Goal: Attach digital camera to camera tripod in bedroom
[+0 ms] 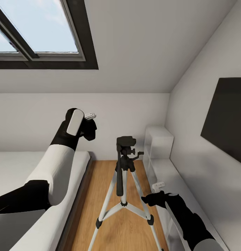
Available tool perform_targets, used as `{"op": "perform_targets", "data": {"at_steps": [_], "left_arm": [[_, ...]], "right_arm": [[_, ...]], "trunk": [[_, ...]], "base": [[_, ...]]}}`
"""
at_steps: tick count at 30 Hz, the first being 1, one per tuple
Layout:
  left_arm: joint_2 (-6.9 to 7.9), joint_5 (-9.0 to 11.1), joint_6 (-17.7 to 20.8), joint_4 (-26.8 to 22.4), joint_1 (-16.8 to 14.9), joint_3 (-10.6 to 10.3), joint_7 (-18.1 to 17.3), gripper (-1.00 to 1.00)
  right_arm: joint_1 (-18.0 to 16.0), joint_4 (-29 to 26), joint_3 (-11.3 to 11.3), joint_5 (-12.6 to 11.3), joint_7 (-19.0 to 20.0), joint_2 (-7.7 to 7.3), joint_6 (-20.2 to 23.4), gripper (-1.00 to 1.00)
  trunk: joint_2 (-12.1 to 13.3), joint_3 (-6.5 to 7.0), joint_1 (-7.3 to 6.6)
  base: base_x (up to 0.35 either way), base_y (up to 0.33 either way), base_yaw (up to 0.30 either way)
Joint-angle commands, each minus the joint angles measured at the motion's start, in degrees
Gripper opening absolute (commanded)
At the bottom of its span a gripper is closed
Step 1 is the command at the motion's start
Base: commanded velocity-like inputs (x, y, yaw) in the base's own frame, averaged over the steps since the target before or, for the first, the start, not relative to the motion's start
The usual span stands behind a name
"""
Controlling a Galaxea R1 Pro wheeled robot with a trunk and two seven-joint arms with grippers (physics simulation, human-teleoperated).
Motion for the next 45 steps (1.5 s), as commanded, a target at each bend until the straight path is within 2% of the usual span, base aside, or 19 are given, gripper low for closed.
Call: {"op": "perform_targets", "data": {"at_steps": [1,12,19,33,45], "left_arm": [[-0.05,0.5,0.1,0.0,0.0,0.2,0.4,-1.0],[-0.14,0.5,0.1,0.4,0.0,0.2,0.4,-1.0],[-0.14,0.6,0.1,1.9,0.0,0.2,0.3,-1.0],[-0.2,0.5,0.1,2.3,0.0,0.2,0.4,-1.0],[-0.25,0.6,0.1,2.4,0.0,0.2,0.4,-1.0]], "right_arm": [[0.0,0.0,0.1,0.0,0.2,0.0,0.4,1.0],[-0.1,0.0,2.8,-0.1,3.2,0.03,0.2,1.0],[0.0,0.3,3.0,-0.3,3.3,0.12,-1.1,1.0],[-0.1,3.6,2.9,-0.2,2.7,0.18,-6.7,1.0],[-0.1,3.7,2.8,-0.3,3.1,-0.02,-7.2,1.0]], "trunk": [[0.0,-0.03,0.02],[0.0,-0.03,0.02],[0.0,-0.03,0.02],[0.0,-0.03,0.02],[0.0,-0.03,0.02]], "base": [[0.0,0.0,0.0],[0.0,0.0,0.0],[0.0,0.0,0.0],[0.0,0.0,0.0],[0.0,0.0,0.0]]}}
